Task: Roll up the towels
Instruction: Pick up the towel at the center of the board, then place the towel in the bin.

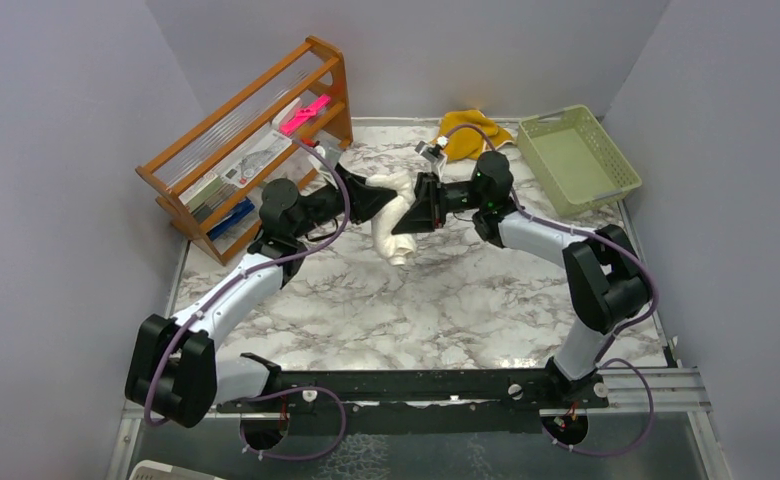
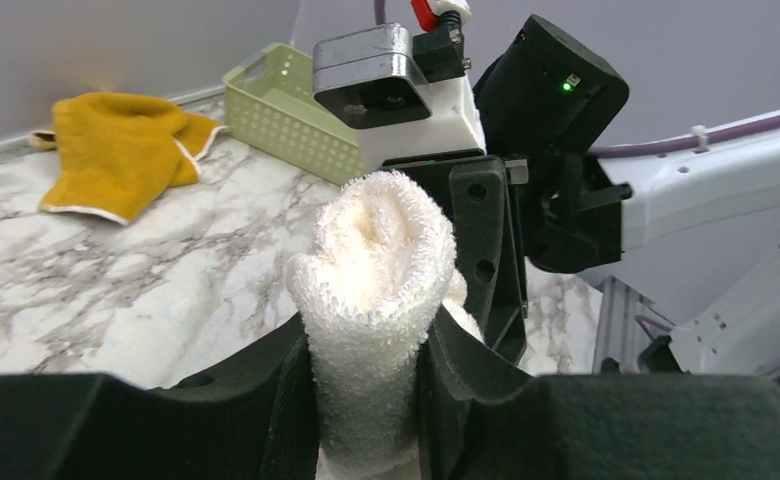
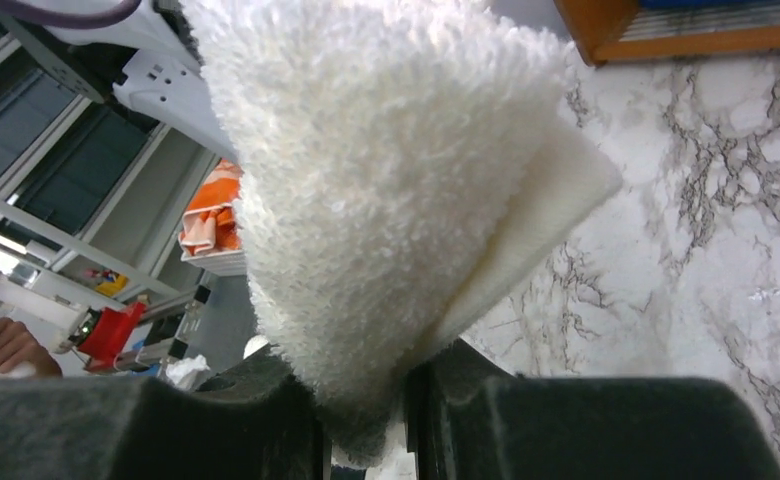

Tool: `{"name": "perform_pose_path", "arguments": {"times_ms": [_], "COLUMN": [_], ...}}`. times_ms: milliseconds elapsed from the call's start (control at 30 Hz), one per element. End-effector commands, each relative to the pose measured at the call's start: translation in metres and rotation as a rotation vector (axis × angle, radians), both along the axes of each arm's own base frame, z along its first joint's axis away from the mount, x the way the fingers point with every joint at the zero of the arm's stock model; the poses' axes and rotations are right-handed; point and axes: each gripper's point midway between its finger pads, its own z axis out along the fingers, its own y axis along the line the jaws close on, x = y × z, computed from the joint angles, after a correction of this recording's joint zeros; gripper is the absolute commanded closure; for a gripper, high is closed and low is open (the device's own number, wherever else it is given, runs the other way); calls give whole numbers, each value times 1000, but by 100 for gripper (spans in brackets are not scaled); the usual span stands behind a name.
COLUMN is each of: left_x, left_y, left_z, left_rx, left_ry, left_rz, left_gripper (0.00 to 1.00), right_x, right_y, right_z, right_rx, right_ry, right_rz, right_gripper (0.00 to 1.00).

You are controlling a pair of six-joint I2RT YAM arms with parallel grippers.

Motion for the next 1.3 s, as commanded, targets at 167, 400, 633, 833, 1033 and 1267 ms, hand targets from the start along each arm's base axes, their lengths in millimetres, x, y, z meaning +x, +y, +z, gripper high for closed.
{"name": "perform_pose_path", "arguments": {"times_ms": [167,400,633,833,1033,1267], "left_x": [51,57,55,54,55,57], "left_y": [92,153,153,153,152,148], "left_z": [37,50,12,-1,-11,-26], "left_rx": [55,108,218,235,242,257], "left_ry": [52,181,291,303,324,358], "left_rz": [607,802,745,734,724,705], "left_gripper": [15,4,4,4,4,4], "right_x": [54,152,252,310,362,383], "right_y": [-19,-105,-264,-366,-409,-429], "right_z": [19,38,33,16,-17,-64], "right_rx": [-99,-46,65,111,67,34], "right_ry": [-47,80,307,374,457,540], "right_rz": [-257,-620,-1139,-1463,-1505,-1574], "right_gripper": [88,99,99,99,99,99]}}
